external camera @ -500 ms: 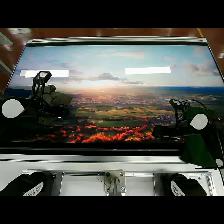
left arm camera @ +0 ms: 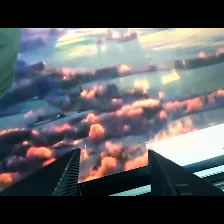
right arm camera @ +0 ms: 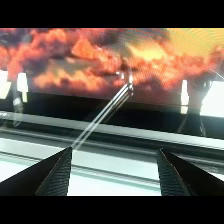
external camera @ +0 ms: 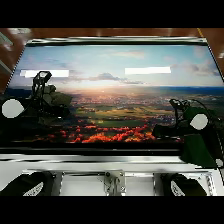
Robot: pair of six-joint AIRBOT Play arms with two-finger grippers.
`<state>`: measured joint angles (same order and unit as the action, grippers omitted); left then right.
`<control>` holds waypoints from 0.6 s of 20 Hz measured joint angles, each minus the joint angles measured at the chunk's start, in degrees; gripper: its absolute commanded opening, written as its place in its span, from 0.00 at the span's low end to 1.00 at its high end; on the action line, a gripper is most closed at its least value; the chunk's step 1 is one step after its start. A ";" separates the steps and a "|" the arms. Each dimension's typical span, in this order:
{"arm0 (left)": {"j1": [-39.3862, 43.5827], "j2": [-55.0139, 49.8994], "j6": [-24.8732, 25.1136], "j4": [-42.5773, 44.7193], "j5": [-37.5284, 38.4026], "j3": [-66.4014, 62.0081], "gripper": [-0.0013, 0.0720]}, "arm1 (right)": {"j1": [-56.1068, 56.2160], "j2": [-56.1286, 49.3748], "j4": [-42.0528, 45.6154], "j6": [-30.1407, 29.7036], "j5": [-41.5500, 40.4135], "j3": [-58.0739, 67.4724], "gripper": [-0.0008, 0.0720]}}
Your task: Fold the shirts.
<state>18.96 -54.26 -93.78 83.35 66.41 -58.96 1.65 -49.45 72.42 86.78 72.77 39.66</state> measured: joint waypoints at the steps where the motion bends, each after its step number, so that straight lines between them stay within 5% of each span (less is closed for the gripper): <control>1: 0.00 0.00 0.00 0.02 0.00 0.00 0.71 | 0.00 0.00 -0.02 0.00 -0.39 0.00 0.89; 5: 0.00 -0.22 3.74 1.18 -1.92 0.09 0.71 | 0.00 0.00 -0.07 0.00 -0.85 0.00 0.89; 9: 0.00 -1.07 11.61 3.74 -11.56 0.15 0.71 | 0.00 0.00 -0.11 0.00 1.79 -0.02 0.89; 12: 0.00 -1.79 12.98 3.69 -19.58 0.17 0.71 | 0.00 0.00 -0.13 0.00 3.21 -0.02 0.89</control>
<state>18.96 -56.05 -80.79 87.05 46.83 -58.78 1.65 -49.45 72.29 86.78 75.99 39.64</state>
